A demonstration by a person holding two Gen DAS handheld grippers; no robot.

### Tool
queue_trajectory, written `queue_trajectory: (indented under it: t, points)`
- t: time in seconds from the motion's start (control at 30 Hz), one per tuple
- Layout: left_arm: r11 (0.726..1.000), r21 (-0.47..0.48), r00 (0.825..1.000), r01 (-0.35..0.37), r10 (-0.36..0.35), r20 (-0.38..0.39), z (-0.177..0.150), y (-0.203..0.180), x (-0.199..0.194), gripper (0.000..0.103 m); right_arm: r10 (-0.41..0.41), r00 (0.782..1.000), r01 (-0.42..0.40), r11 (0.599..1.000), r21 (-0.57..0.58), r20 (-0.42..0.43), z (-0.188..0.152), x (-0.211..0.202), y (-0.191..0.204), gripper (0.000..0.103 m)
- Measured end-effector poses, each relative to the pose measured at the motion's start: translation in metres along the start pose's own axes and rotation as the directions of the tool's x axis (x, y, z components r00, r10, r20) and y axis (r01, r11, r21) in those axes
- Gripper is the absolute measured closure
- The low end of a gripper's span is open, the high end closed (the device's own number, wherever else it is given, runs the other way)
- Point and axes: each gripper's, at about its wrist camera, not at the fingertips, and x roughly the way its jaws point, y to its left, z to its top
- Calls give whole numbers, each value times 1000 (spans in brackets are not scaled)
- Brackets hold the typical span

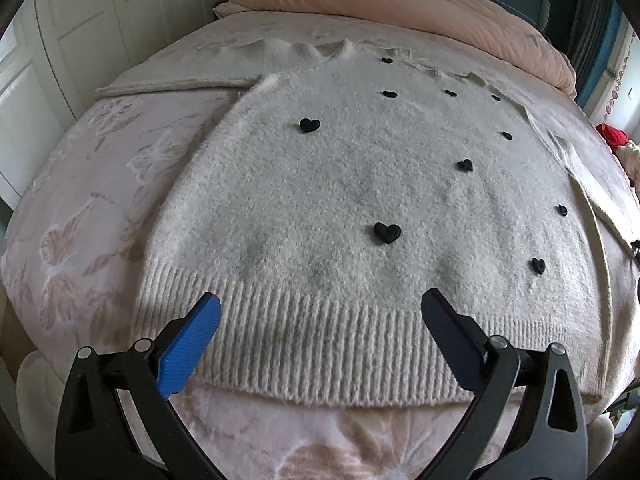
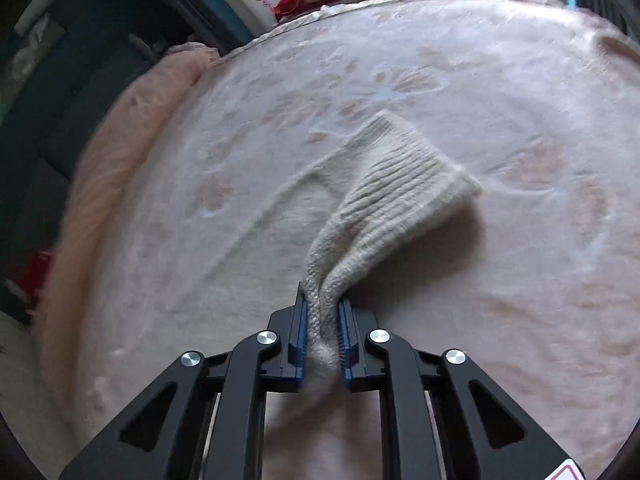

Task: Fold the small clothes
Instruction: 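Grasp the sweater sleeve cuff with the right gripper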

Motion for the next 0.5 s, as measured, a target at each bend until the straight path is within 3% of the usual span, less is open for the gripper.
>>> queue_trajectory:
  t: [0.1,0.2,0.3,0.37,0.4,0.5]
  points:
    - [1000,-5,1000,6,-6,2,2,5,2,5,118,990,-117,993,-26,75,3,-23,32,91]
    - [999,-33,1000,26,-26,4,6,12,2,5,304,949,-291,947,-139,83,-6,-56,97,91]
    - [996,-70,999,45,-44,18,11,23,-2,5,499,867,-472,822,-319,1,-43,-98,191,91]
    - [995,-86,998,48,-46,33,13,28,-5,5,586,803,-567,693,-445,-112,-89,-123,258,90]
    - [994,-96,998,52,-48,40,15,31,-6,5,608,771,-611,623,-489,-190,-118,-130,290,90]
    - [987,-141,996,75,-67,60,24,43,-11,5,588,702,-703,483,-522,-401,-203,-125,349,84]
